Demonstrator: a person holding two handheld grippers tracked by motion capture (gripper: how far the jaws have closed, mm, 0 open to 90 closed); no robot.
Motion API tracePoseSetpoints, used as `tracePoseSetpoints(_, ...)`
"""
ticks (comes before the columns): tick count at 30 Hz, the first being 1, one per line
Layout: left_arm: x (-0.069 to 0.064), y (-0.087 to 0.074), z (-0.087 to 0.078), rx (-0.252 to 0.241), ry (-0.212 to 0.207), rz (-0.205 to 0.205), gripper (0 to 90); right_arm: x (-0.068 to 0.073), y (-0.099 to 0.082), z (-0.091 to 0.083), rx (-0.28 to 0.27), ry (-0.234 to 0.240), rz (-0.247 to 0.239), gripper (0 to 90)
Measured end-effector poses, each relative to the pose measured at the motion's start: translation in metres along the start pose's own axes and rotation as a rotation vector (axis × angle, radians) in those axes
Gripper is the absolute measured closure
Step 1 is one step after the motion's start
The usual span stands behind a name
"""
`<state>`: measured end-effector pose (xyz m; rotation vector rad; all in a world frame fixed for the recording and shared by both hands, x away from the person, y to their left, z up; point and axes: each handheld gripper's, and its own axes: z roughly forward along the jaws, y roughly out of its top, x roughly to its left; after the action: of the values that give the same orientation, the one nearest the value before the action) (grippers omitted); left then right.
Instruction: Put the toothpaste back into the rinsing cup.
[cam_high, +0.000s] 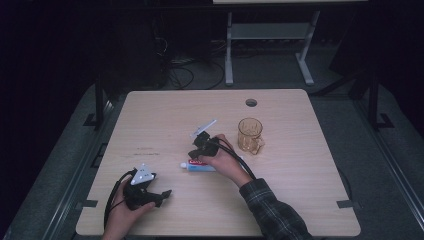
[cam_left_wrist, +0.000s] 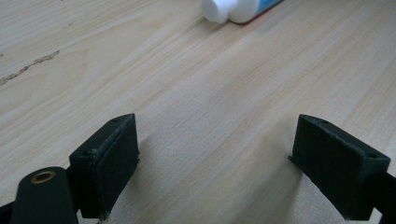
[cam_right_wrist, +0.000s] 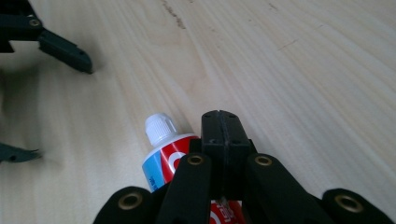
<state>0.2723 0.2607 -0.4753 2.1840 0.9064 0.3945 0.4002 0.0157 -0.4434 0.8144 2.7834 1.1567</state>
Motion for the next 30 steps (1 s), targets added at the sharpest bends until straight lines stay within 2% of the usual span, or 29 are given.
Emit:
tracePoseSetpoints(9,0.0,0.0,0.0,0.003,-0.001,0.003,13.4,0.011,-0.009,-0.006,0.014,0.038,-0.027,90.0)
tracePoseSetpoints(19,0.0,0.0,0.0,0.002,-0.001,0.002,13.4,0.027,-0.022,-0.017,0.026,0.055,-0.064,90.0)
tracePoseSetpoints(30,0.0,0.0,0.0,0.002,0.002,0.003,13.4,0.033,-0.041,-0.031,0.034,0.068,-0.078,90.0)
